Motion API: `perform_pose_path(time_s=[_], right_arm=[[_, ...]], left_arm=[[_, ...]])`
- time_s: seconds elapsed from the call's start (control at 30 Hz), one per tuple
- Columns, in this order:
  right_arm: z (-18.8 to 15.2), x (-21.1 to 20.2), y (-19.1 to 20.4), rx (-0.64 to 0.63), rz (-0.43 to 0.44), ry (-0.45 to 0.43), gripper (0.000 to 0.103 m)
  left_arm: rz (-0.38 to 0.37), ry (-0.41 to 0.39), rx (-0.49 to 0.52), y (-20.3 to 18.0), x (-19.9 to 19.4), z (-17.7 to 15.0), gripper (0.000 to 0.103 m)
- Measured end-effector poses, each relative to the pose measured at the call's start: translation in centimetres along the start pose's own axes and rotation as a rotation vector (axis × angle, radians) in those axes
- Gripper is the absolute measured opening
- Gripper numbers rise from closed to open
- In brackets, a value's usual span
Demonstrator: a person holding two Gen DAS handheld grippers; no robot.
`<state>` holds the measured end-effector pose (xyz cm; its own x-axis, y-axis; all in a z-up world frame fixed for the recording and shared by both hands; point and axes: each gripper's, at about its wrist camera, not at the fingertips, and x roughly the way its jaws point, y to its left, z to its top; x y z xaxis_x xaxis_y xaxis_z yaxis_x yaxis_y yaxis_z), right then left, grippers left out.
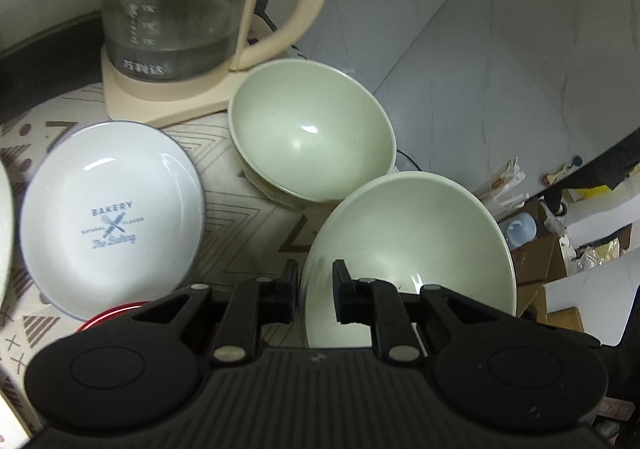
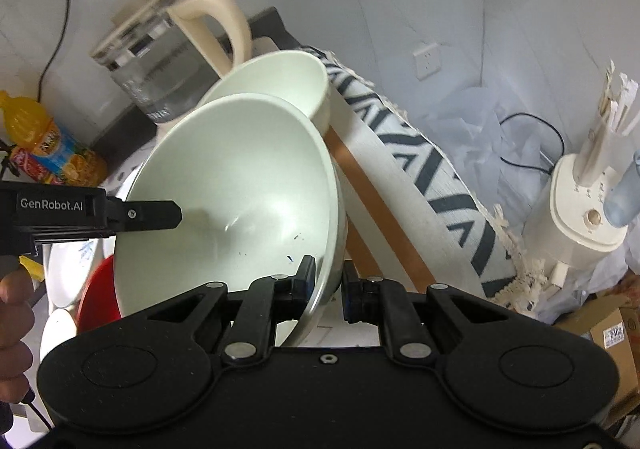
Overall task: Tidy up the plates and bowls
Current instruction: 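Lift the pale green bowl with the right tool and carry it over the red bowl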
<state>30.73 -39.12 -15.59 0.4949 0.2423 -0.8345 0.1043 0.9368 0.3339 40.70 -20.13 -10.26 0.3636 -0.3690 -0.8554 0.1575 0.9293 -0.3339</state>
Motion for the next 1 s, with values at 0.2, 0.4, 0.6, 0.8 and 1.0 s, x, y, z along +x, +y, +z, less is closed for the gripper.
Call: perform_pose_path(time_s=[0.2,0.4,0.6,0.8,1.0], right_arm=[[0.2,-1.3,1.2,-0.034,0.010,-0.030,0.014],[0.2,-2.4,2.1,-0.060,0.034,-0.053,0.014],[0.1,-3.1,3.7,-0.112,0.070,-0.069,0.015],[0.3,-3.6,5.3,-0.182,0.093,-0.066,0.014],[0.4,-3.5,7.0,-0.252,0.108,-0.041,0.014]], left_arm=[[0.000,-0.035,-0.022,0.3,-1.9,-0.2,0.016],[0.002,-0.079,-0.051,0.7,-3.7,-0.7,0.016],[0.011,-0.114,-0.079,1.4,-5.6,-1.5,0.016],[0.026,-0.149,-0.128,2.2,-7.7,-2.4,0.016],[0.022,-0.174,-0.175,3.2,-9.2,-2.9,0.016]])
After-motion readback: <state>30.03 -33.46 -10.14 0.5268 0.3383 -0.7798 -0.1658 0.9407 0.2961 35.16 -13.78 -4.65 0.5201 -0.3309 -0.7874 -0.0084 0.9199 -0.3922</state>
